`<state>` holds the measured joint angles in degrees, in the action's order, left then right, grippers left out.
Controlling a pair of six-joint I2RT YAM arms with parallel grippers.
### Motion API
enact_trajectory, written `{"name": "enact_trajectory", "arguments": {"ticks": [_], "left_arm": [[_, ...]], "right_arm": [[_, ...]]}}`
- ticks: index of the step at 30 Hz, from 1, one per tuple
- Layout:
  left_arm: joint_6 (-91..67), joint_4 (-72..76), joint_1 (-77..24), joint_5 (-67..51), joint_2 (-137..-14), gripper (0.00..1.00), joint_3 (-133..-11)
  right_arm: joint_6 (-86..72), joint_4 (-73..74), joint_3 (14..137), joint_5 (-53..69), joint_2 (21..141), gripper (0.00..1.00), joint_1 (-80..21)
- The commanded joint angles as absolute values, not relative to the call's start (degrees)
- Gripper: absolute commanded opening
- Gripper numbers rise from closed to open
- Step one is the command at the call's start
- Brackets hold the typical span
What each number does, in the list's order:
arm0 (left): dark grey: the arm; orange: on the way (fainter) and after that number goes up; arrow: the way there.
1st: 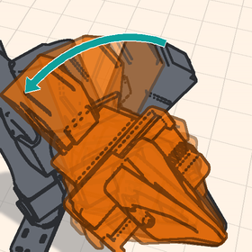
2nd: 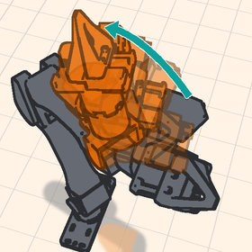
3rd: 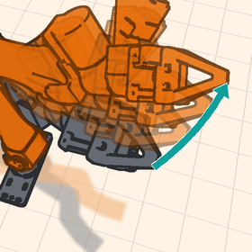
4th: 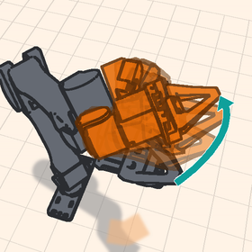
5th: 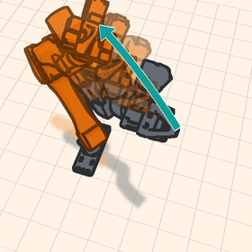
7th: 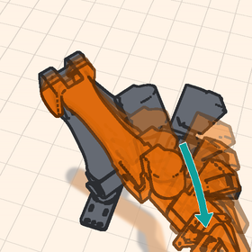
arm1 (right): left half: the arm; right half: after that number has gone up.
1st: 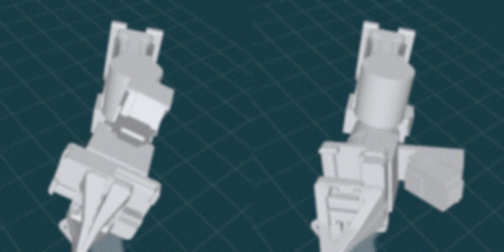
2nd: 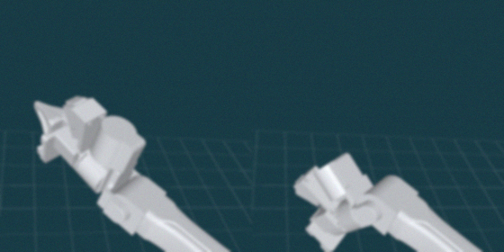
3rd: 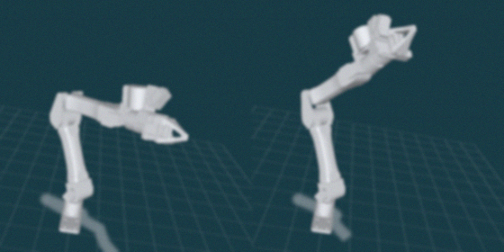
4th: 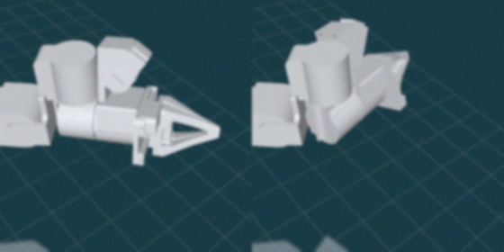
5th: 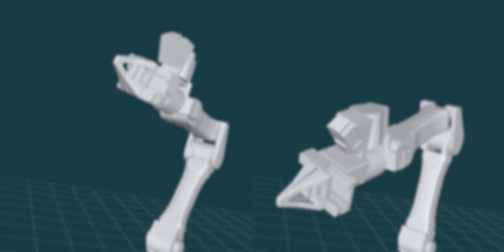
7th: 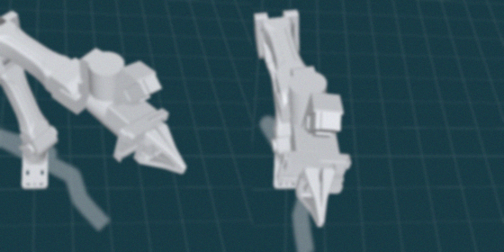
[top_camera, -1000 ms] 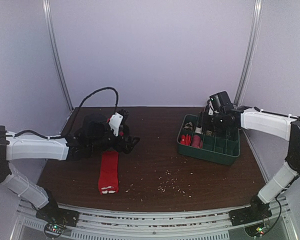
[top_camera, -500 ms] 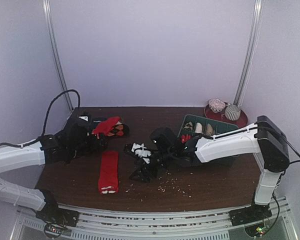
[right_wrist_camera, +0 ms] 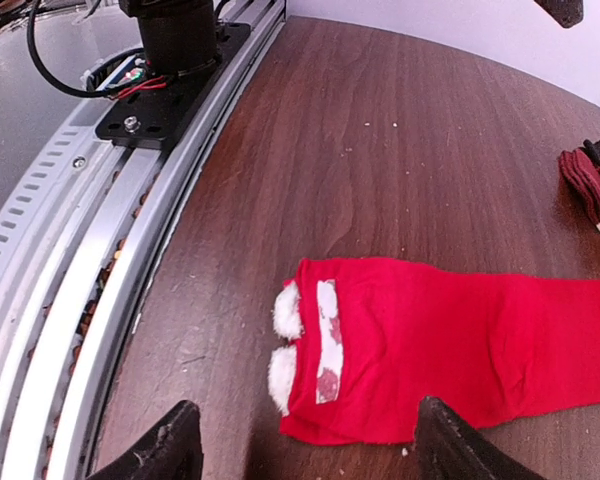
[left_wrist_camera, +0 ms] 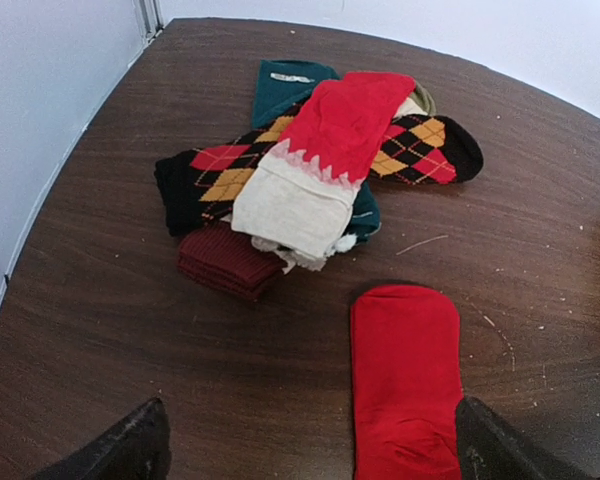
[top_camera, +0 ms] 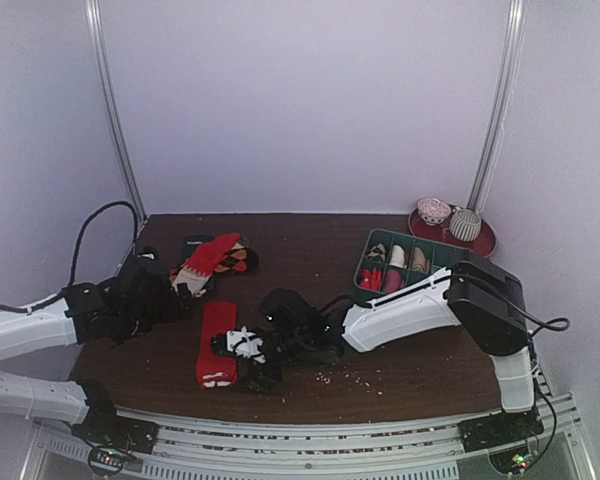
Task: Roll the socks
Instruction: Move the sock to the center of the board.
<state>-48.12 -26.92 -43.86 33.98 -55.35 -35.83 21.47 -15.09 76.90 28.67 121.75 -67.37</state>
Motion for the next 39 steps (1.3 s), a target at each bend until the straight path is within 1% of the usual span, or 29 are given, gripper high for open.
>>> {"name": "enact_trajectory", "arguments": {"ticks": [1,9,12,15,19,23,26,28,30,33,36,39], "left_arm": [[-48.91,-25.93,-43.61,35.00,-56.07,0.98,-34.34],[-47.59,-25.16,-43.55,34.39,-56.19,0.98,-33.97],[-46.70,-24.57,-43.52,33.78,-55.72,0.98,-33.42],[-45.96,-23.99,-43.55,33.04,-54.89,0.98,-32.49],[-44.43,-22.70,-43.61,31.70,-53.36,0.95,-31.11],[-41.46,-20.15,-43.64,29.55,-52.07,0.95,-29.79],[-36.62,-15.51,-43.61,24.39,-51.36,0.92,-28.21],[-34.30,-12.46,-43.60,21.23,-51.17,0.90,-27.06],[-29.61,-7.49,-43.66,15.26,-50.63,0.88,-25.42],[-24.77,2.99,-44.61,4.71,-49.27,0.81,-21.27],[-21.74,12.07,-49.15,1.61,-49.93,0.80,-17.61],[-16.97,21.82,-55.98,1.83,-53.59,0.83,-14.82]], "right_arm": [[23.19,-14.93,82.14,30.79,126.47,0.73,-67.15],[24.88,-7.42,88.88,31.12,132.72,0.64,-66.96],[24.88,-5.86,89.40,28.29,133.55,0.62,-66.86],[23.13,-5.92,88.22,25.11,133.98,0.55,-66.33],[16.30,-7.10,86.32,22.47,134.85,0.38,-64.22],[8.18,-7.66,83.00,23.87,132.55,0.21,-61.12],[2.44,-0.73,83.35,26.70,131.31,0.13,-58.98],[0.10,2.26,82.08,29.02,130.30,0.12,-58.00],[-2.10,6.54,80.98,32.53,129.93,0.11,-57.20],[-6.89,14.87,80.29,39.07,130.03,0.10,-55.72],[-12.81,15.74,75.91,45.59,128.41,0.10,-54.46],[-17.92,13.02,71.06,52.13,126.86,0.10,-53.10]]}}
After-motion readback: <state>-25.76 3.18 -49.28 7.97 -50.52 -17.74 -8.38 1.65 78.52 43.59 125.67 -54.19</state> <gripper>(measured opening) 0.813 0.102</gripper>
